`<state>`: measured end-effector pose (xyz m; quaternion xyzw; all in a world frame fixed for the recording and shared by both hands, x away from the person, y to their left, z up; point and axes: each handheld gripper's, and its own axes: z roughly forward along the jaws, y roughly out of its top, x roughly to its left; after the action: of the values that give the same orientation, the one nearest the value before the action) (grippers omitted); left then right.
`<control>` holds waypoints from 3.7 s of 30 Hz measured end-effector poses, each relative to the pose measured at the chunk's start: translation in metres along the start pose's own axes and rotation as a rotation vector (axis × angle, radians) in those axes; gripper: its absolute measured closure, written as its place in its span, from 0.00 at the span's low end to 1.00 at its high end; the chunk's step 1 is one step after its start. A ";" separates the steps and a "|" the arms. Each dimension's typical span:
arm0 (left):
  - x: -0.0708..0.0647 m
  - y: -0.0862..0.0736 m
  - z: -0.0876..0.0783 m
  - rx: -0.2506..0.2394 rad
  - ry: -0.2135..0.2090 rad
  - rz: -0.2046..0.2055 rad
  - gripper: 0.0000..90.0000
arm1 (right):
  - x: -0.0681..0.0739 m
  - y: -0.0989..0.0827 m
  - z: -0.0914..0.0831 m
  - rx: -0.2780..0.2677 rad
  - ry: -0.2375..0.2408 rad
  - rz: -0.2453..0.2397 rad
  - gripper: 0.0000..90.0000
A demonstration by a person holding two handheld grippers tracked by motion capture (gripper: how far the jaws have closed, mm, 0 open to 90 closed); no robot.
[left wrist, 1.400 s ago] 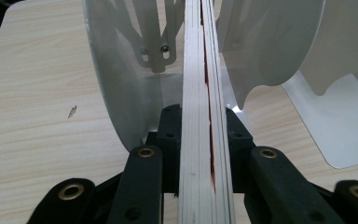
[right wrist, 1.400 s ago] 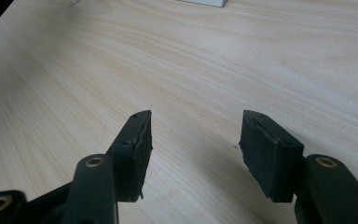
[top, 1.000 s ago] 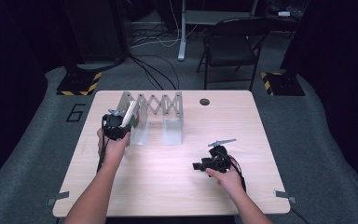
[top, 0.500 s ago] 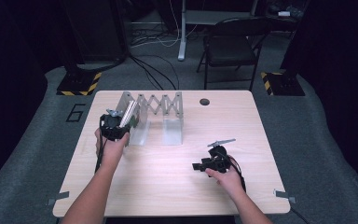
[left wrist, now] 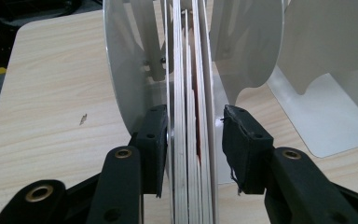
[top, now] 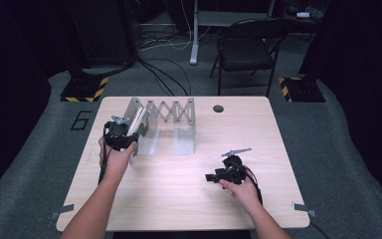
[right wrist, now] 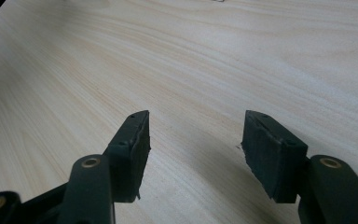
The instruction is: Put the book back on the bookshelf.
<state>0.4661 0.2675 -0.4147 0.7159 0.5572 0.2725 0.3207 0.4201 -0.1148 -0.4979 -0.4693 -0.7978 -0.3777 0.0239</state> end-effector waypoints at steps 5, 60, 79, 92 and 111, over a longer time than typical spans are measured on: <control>0.004 0.000 -0.009 -0.020 -0.001 -0.011 0.65 | 0.000 0.000 0.000 -0.003 -0.002 0.001 0.46; -0.030 -0.013 -0.068 -0.011 -0.201 0.138 0.68 | -0.001 0.000 -0.001 -0.009 -0.004 -0.002 0.46; -0.044 -0.053 -0.072 0.003 -0.242 0.205 0.68 | -0.001 0.000 0.000 -0.008 -0.006 -0.001 0.46; -0.038 -0.085 -0.067 0.016 -0.274 0.173 0.68 | -0.001 -0.001 0.000 -0.013 -0.007 -0.019 0.46; -0.026 -0.117 -0.053 0.026 -0.307 0.120 0.67 | 0.000 -0.001 0.000 0.000 -0.009 -0.002 0.46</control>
<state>0.3475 0.2709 -0.4702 0.7851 0.4614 0.1712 0.3760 0.4197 -0.1147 -0.4986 -0.4703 -0.7983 -0.3758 0.0198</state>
